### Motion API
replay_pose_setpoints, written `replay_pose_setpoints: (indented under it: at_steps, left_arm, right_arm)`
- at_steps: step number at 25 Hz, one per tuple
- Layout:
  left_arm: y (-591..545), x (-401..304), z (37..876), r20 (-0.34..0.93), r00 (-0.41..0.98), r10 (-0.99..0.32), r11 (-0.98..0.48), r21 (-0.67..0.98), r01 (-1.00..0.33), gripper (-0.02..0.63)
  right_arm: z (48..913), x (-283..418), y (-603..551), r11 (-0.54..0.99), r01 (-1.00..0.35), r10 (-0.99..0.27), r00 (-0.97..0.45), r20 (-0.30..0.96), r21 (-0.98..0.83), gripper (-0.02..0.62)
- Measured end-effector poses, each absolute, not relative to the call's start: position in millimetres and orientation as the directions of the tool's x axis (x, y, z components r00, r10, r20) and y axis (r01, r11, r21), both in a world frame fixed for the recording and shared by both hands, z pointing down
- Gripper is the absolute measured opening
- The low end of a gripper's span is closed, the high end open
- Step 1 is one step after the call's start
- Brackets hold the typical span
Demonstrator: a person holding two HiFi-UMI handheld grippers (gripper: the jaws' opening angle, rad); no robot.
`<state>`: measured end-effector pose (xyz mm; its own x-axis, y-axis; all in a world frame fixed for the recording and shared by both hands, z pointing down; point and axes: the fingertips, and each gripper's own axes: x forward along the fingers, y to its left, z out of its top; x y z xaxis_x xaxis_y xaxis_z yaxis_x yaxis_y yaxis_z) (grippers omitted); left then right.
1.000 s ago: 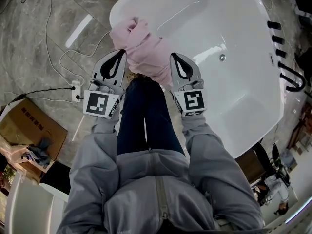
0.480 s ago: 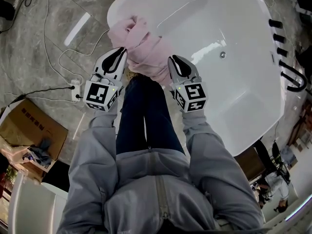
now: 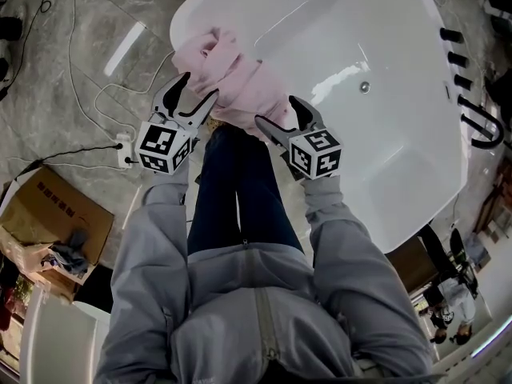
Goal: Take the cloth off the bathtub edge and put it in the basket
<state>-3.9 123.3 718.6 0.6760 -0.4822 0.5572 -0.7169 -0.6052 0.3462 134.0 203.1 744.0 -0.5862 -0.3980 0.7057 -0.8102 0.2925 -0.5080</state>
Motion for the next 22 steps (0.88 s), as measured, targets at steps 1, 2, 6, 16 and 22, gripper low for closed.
replay_pose_setpoints:
  at_steps: [1,2,6,16,22]
  left_arm:
    - [124.4,-3.6,723.2,0.572,0.674,-0.467,-0.604,0.35,-0.716,0.282]
    - [125.8,-3.2,728.3,0.588,0.672,-0.45,-0.603,0.355,-0.714,0.29]
    - [130.6,-1.6,747.5,0.637,0.667,-0.385,-0.591,0.385,-0.709,0.316]
    - [132.3,7.0,766.3,0.664,0.693,-0.282,-0.558,0.474,-0.681,0.342]
    - [147.8,17.8,766.6,0.656,0.727,-0.204,-0.566,0.527,-0.634,0.342]
  right_arm:
    - [746.1,132.6,205.7,0.296,-0.805,-0.384,-0.593,0.708,-0.514,0.436]
    - [748.2,130.7,208.8,0.302,-0.798,-0.366,-0.602,0.71,-0.521,0.456]
    - [761.9,125.0,224.5,0.342,-0.782,-0.269,-0.613,0.743,-0.521,0.488]
    - [806.0,119.5,245.1,0.305,-0.789,-0.105,-0.585,0.804,-0.534,0.497]
    - [808.1,101.0,230.2,0.34,-0.783,-0.11,-0.584,0.805,-0.521,0.497]
